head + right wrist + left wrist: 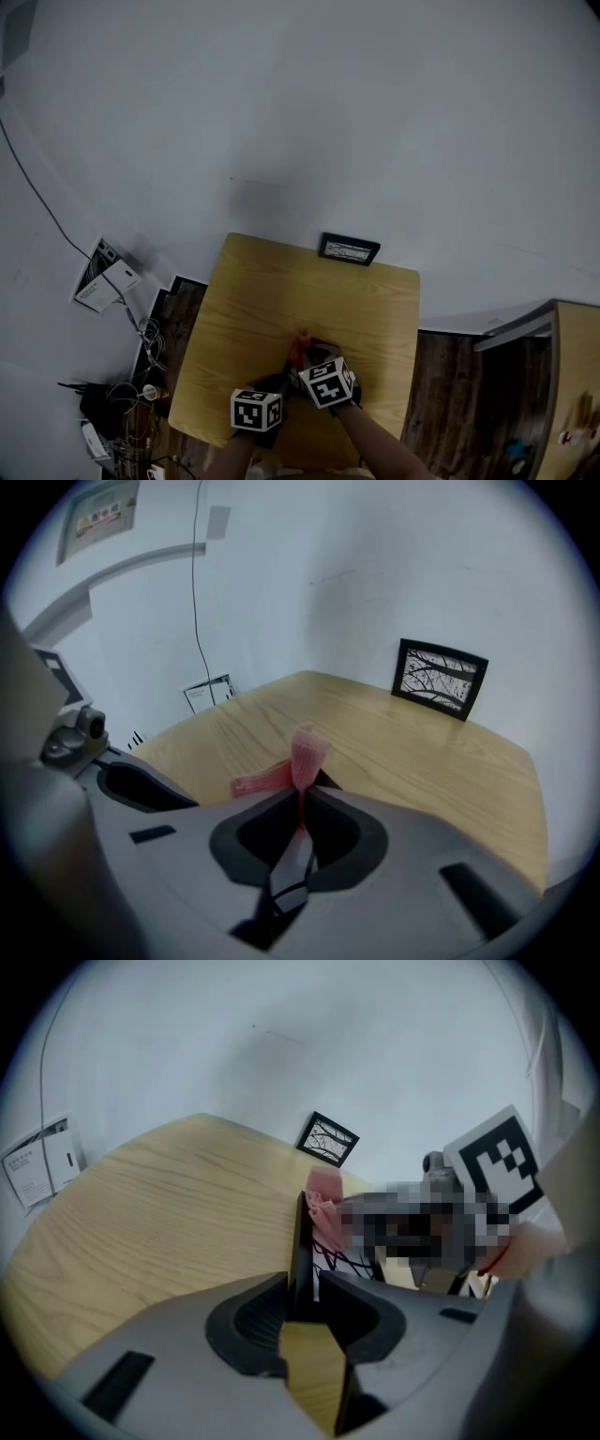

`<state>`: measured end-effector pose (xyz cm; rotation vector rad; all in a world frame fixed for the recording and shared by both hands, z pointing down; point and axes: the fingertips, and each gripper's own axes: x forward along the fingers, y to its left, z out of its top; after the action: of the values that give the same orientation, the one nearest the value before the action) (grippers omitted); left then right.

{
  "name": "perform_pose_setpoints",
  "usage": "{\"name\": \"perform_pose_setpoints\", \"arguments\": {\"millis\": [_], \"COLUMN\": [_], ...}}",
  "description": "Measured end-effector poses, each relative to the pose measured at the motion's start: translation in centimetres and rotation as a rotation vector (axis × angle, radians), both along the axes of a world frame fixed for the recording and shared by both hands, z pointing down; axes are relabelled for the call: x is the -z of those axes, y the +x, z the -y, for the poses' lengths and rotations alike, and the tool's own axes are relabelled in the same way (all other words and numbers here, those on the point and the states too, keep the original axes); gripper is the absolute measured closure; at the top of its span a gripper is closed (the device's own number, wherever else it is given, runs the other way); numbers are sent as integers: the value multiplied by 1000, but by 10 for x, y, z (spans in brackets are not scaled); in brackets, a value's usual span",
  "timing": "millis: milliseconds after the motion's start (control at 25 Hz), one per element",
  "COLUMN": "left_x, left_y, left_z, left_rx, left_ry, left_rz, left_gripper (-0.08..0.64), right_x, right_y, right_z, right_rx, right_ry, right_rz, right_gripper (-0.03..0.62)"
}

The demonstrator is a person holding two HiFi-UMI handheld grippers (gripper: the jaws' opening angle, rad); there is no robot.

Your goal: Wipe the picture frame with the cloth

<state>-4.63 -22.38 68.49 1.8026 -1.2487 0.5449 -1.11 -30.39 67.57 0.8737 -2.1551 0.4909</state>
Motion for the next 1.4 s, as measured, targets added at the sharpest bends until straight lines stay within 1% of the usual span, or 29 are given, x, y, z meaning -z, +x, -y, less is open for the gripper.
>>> {"name": "perform_pose_setpoints", "arguments": {"millis": [120, 440, 920, 1200, 1280, 1400], "left_x": [-1, -1, -1, 0, -1, -1], "left_y": [-1, -2, -2, -2, -3, -3], "left_z": [0, 1, 1, 0, 0, 0], "left_rx": [4, 17, 37, 45, 44, 44], "left_ry": [2, 3, 5, 7, 6, 7], "left_rz": [-1, -5, -1, 1, 2, 3], "left_gripper": [466, 468, 471, 472, 472, 472], "right_x": [-1, -2, -1, 2, 8, 22], "right_y": [1, 22, 50, 55, 56, 55], "right_z": [0, 1, -1, -2, -3, -3], "right_rx": [12, -17, -59, -80, -97, -125], "right_ry": [9, -2, 0, -9, -1, 28], "right_rz": [-29, -62, -88, -77, -57, 2], "right_gripper": [575, 575, 575, 575, 575, 575]}}
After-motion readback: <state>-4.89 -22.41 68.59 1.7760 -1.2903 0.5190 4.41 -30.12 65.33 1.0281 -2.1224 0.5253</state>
